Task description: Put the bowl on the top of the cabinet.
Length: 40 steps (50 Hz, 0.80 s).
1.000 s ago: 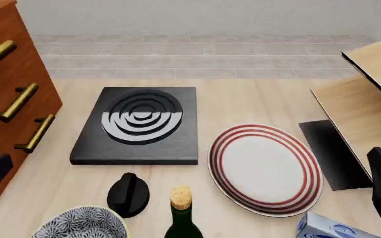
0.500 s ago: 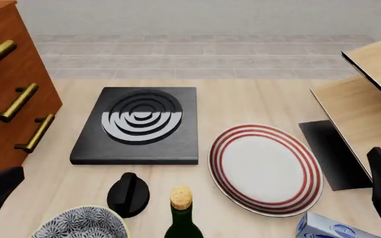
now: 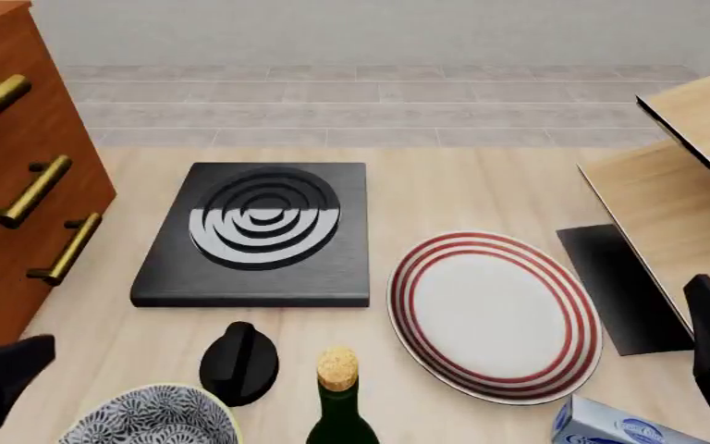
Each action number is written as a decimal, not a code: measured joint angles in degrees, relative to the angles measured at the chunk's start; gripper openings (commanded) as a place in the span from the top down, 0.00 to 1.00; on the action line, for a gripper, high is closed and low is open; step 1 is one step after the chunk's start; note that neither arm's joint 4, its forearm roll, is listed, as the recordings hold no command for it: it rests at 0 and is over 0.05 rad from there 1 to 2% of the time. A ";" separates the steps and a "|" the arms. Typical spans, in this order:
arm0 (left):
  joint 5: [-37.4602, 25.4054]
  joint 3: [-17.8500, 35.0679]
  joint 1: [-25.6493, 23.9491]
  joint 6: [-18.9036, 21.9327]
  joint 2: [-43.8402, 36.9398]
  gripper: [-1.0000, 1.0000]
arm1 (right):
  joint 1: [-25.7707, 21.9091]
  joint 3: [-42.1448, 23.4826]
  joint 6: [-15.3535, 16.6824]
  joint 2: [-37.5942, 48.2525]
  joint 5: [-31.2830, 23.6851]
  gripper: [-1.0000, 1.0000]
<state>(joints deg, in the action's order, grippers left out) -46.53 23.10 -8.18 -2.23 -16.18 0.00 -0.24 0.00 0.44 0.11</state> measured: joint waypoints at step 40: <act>-3.21 -1.04 -8.38 -4.19 -6.98 0.00 | 0.00 0.00 0.00 0.00 0.00 0.00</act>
<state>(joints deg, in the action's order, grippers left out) -49.74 22.06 -16.56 -6.42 -23.16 0.00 -0.25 0.00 0.45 0.11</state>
